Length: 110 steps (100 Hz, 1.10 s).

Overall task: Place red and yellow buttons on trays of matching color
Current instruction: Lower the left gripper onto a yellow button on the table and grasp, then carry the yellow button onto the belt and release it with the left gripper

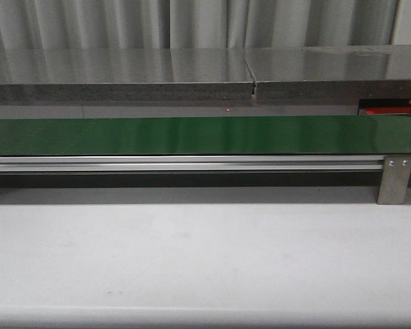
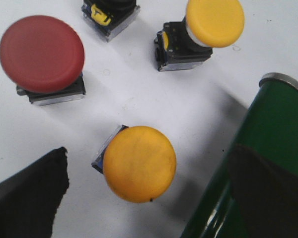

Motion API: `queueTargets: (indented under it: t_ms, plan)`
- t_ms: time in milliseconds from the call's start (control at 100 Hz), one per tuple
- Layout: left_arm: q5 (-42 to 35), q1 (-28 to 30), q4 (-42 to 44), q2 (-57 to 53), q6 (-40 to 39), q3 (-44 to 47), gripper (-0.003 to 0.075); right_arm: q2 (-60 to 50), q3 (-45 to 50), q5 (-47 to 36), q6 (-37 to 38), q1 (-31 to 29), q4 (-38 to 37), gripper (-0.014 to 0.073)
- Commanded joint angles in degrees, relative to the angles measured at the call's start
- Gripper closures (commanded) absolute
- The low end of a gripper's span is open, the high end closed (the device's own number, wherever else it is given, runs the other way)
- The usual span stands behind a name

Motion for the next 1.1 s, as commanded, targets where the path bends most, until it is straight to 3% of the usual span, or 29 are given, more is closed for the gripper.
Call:
queueTargets:
  t_ms: [0,630,800,1090]
  plan:
    - [-2.5,0.2,-1.4,-2.3,-0.4,-2.6,0.0113,-0.4,-1.5,-3.0,-0.5,0.1,1.5,0.0660]
    - [1.3,0.2,-1.6,3.2,-0.4,-8.2,0.0127,-0.4,-1.5,-3.0,-0.5,0.1,1.5,0.0660]
    - [1.8,0.2,-1.6,3.2,-0.4,-8.2,0.0236,-0.4,-1.5,-3.0,-0.5,0.1,1.5,0.0660]
    - [2.5,0.2,-1.7,3.2,-0.4,-8.2,0.0510,-0.4,-1.5,-3.0,-0.5,0.1,1.5,0.0660]
